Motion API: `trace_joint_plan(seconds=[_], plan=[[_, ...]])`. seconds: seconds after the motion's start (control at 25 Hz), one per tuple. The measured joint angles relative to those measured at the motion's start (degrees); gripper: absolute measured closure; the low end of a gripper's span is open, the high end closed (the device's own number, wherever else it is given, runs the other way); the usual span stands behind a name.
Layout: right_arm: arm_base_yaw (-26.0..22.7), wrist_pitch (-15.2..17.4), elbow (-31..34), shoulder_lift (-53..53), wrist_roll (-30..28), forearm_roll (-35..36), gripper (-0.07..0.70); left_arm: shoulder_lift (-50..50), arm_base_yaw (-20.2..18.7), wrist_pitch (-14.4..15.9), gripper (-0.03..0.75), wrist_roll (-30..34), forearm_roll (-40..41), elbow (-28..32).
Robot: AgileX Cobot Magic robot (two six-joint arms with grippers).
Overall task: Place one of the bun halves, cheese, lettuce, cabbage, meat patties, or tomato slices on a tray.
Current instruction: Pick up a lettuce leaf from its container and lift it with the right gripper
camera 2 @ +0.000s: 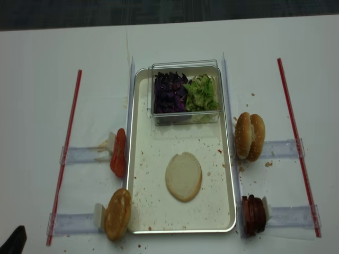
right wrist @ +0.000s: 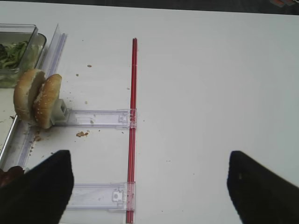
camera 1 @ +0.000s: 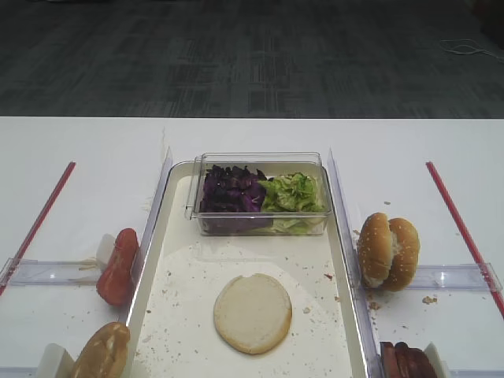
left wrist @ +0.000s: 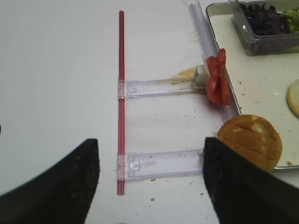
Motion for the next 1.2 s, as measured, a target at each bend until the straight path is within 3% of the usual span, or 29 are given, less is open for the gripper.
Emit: trace_joint_plan(seconds=[1.2], plan=[[0.00,0.00,0.00,0.00,-0.09,0.00,-0.058,0.00,0.00,0.00,0.244,0.00,0.00,0.00]])
